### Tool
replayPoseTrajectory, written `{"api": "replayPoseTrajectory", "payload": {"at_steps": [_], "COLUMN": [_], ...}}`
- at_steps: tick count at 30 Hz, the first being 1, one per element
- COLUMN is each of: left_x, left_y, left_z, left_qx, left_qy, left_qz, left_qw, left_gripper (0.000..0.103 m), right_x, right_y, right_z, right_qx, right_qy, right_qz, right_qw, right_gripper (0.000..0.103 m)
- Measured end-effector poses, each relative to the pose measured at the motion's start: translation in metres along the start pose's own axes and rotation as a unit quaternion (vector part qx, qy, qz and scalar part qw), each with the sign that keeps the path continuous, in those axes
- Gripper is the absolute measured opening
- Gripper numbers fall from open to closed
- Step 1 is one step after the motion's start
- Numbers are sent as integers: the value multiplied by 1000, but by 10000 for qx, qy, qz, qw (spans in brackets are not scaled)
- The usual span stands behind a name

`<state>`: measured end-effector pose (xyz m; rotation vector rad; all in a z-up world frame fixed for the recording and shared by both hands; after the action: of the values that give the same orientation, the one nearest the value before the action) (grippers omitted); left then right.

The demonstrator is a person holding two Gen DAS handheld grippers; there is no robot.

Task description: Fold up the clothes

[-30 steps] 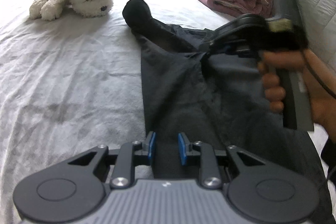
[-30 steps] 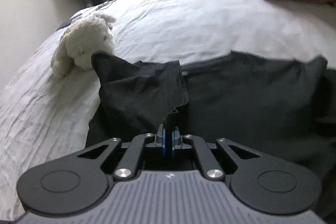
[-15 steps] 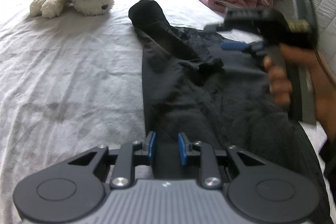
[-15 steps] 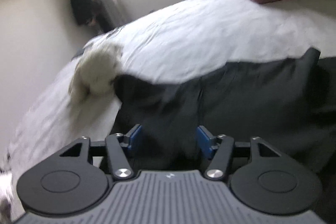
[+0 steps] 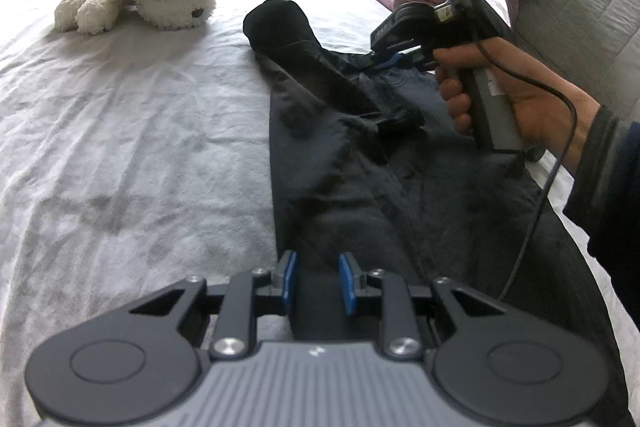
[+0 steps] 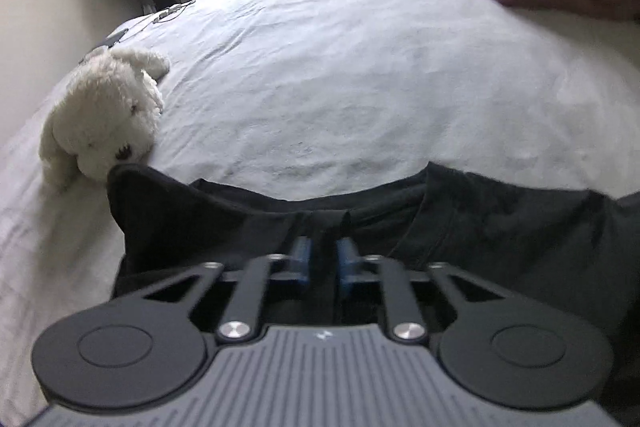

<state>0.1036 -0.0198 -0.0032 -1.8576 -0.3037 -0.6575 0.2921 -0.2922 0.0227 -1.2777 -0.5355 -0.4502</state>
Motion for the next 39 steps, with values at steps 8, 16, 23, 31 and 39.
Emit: {"api": "replayPoseTrajectory", "payload": {"at_steps": [8, 16, 23, 31, 39], "left_x": [0, 2, 4, 5, 6], "left_y": [1, 2, 3, 2, 2], "left_z": [-2, 1, 3, 3, 6], "left_qx": [42, -34, -154, -227, -273], "left_qy": [28, -39, -181, -200, -143], "left_qz": [-15, 9, 44, 61, 101], "left_qw": [10000, 10000, 9997, 9995, 9995], "left_gripper": [25, 25, 25, 29, 29], "right_x": [-7, -18, -29, -60, -69], "right_y": [-58, -41, -48, -61, -84], "right_z": [-29, -48, -41, -16, -18], "right_qx": [38, 38, 234, 538, 218], "right_qy": [1222, 1933, 1596, 885, 1152], "right_qz": [-683, -587, -289, 325, -4], "right_qw": [9901, 9794, 9865, 9941, 9931], "right_gripper": [5, 7, 46, 37, 1]}}
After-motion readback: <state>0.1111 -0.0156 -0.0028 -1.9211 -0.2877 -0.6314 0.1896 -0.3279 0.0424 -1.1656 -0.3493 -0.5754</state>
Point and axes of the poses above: each gripper's, at about its wrist camera, not at the fingertips, and y roughly the way its jaws point, z to its left, x to its top, the point moved 3 cm from there along y, roughly the way its jaws point, and after that the axes turned 6 degrees about z, right-handed, at the moved point
